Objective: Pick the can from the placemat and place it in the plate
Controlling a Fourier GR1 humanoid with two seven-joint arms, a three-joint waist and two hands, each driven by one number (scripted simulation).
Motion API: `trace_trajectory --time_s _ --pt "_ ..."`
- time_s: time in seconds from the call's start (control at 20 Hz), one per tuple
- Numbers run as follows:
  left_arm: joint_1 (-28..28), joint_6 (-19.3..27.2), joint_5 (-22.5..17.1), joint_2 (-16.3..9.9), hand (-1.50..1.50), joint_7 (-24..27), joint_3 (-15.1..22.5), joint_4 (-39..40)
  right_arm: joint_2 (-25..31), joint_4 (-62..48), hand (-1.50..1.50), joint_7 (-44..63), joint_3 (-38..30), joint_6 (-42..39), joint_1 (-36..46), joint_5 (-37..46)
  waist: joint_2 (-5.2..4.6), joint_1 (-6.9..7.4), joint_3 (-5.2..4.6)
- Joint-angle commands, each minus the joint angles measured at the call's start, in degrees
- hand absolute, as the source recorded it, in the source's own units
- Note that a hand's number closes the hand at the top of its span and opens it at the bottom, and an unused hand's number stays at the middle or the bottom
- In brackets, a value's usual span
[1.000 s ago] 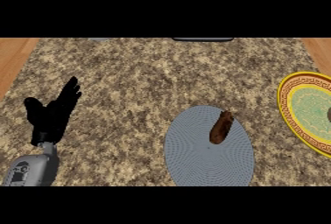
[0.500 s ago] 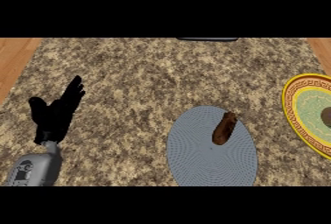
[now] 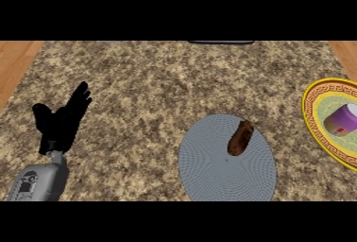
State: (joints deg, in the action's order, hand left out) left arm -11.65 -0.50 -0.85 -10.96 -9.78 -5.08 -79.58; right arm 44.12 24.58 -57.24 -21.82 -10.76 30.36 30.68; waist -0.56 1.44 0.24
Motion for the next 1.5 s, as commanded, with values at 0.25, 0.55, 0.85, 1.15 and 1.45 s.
trace_trajectory --time_s 0.25,0.55,0.85,1.15,1.45 --pt "1.55 0.43 0.15 0.23 0.00 -1.03 0.24 -2.44 2.19 -0.78 -1.50 -5.38 -3.71 -22.18 1.39 -11.87 0.74 -1.54 -0.15" --pt "2.15 0.30 0.21 -0.40 0.00 -0.80 -0.34 -1.92 5.24 -5.23 -1.50 5.47 -2.76 -35.86 2.52 -16.26 0.52 -1.19 -0.09" --pt "2.24 0.37 0.35 0.60 0.00 -0.23 0.44 -2.41 6.76 -4.71 -1.50 4.23 -2.44 -37.89 0.68 -19.30 0.13 -0.68 0.15" --pt "1.40 0.79 0.64 1.23 0.00 -0.20 0.79 -2.02 9.19 -3.27 -1.50 3.76 -1.76 -38.99 -1.09 -21.74 -0.05 -0.85 0.25" --pt "3.47 0.05 0.79 1.13 0.00 1.37 1.00 -1.78 11.40 -4.00 -1.50 5.74 -2.02 -38.69 -2.17 -24.54 -0.17 -0.16 0.27"
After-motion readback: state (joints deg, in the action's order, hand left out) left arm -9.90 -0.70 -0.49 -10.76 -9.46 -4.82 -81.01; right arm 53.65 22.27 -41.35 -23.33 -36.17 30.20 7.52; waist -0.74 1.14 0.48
